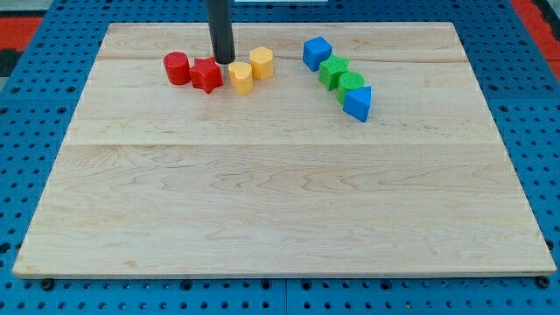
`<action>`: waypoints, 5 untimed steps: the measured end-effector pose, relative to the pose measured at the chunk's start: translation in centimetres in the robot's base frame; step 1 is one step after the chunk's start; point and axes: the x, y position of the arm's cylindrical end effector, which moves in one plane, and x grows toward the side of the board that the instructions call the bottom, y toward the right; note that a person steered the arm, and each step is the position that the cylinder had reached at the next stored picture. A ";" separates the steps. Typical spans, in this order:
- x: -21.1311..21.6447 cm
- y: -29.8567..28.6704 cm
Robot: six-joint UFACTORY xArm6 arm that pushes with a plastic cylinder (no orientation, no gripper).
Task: Place the red star bottom left of the yellow heart
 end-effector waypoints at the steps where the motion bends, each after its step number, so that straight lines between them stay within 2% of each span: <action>1: -1.0 -1.8; 2: 0.7 -3.5; 5: 5.0 -3.5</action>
